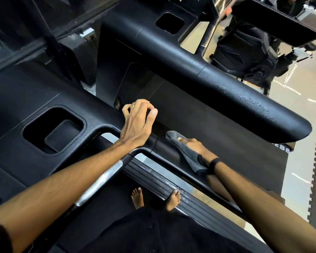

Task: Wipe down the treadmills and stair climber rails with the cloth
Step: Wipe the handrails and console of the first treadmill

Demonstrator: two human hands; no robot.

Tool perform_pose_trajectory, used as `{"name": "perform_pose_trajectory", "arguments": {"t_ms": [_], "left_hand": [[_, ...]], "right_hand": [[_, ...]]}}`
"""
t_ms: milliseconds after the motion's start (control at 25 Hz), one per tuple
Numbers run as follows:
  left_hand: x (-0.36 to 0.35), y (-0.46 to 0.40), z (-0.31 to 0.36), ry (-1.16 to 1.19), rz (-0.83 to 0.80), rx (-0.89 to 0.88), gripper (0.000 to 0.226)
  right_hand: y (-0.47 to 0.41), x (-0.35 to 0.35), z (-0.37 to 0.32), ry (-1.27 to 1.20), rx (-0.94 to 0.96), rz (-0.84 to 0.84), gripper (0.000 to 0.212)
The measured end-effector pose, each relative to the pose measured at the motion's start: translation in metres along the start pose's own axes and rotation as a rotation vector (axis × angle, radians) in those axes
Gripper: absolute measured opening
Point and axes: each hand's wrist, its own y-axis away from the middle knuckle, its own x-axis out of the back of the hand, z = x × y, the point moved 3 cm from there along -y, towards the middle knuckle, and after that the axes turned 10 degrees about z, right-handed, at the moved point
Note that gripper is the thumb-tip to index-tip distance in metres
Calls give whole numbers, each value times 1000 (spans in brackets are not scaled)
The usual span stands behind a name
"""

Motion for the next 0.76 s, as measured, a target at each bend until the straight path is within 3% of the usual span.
{"name": "perform_pose_trajectory", "arguments": {"t_ms": [160, 320, 440, 520, 640, 760], "left_hand": [[-2, -3, 2, -3, -20, -41, 43], [-2, -3, 1, -22, -53, -51, 45], [-2, -3, 2, -55, -78, -47, 45], [-2, -3, 3, -69, -92, -51, 46], [-6, -1, 4, -114, -130, -61, 49], [-11, 1, 1, -185, -197, -84, 52]], "right_hand": [[44, -2, -3, 269, 62, 374, 54], [58, -25, -67, 404, 210, 515, 58], [37, -36, -100, 298, 264, 450, 53], [13, -33, -102, 158, 224, 277, 52], [-13, -21, -84, -15, 152, -3, 62], [-8, -8, -42, -61, 90, -71, 61]]}}
